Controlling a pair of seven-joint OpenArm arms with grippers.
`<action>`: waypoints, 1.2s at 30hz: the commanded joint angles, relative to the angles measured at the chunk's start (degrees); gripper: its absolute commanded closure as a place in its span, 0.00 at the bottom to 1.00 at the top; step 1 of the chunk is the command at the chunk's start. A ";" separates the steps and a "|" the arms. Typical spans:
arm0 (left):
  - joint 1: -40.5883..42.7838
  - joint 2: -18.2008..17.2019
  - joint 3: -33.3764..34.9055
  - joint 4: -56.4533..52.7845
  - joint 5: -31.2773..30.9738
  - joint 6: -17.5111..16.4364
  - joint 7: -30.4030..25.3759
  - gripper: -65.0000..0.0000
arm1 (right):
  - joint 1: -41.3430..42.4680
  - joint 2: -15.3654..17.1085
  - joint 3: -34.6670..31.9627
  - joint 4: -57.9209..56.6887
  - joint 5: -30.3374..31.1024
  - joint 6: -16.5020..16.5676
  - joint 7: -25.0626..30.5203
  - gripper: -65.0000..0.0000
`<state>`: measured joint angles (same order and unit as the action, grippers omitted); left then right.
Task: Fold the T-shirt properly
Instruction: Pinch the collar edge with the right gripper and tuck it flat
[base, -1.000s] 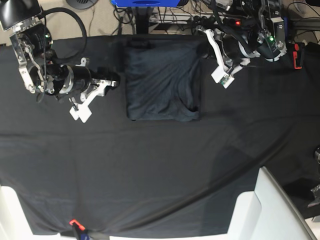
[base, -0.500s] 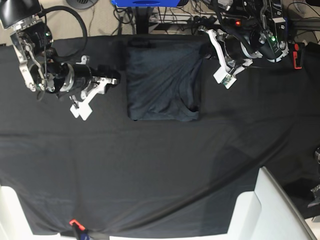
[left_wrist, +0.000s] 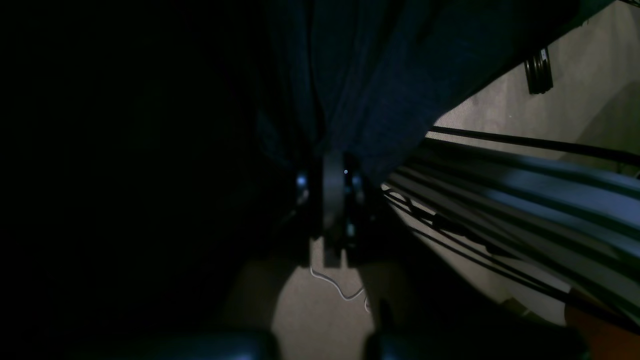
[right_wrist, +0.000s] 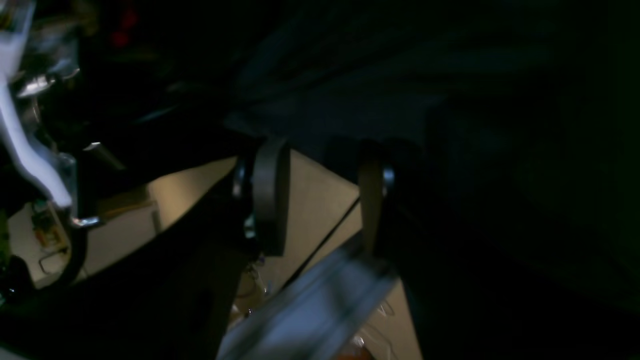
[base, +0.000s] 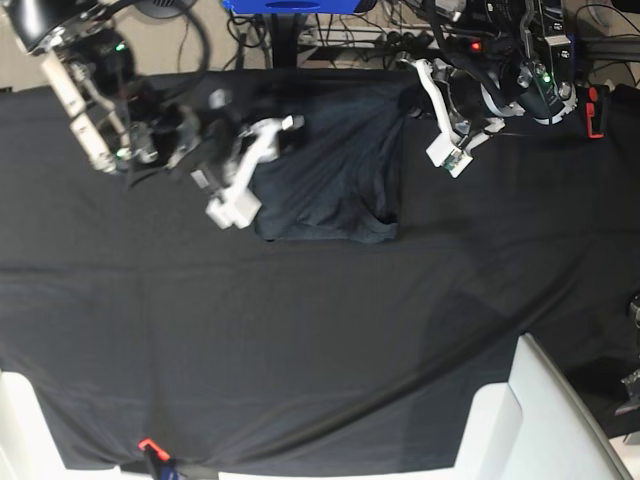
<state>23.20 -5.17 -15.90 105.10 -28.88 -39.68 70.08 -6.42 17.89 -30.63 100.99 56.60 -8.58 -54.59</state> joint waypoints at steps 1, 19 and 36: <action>0.14 -0.33 -0.06 0.79 -0.79 -0.32 -0.24 1.00 | 0.48 0.79 -0.36 0.50 0.24 -0.08 0.57 0.68; 0.14 -0.33 -0.06 -2.37 -0.79 -0.32 -0.50 1.00 | 2.59 -3.25 -2.20 -9.61 0.24 -0.08 0.92 0.97; -0.12 -0.33 -0.06 -2.37 -0.79 -0.32 -0.50 1.00 | 1.27 -1.67 -1.76 -11.36 0.24 -0.08 3.29 0.97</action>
<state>23.14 -5.10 -15.77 101.89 -28.88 -39.68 70.02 -5.63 15.73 -32.64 88.97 55.83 -9.02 -51.29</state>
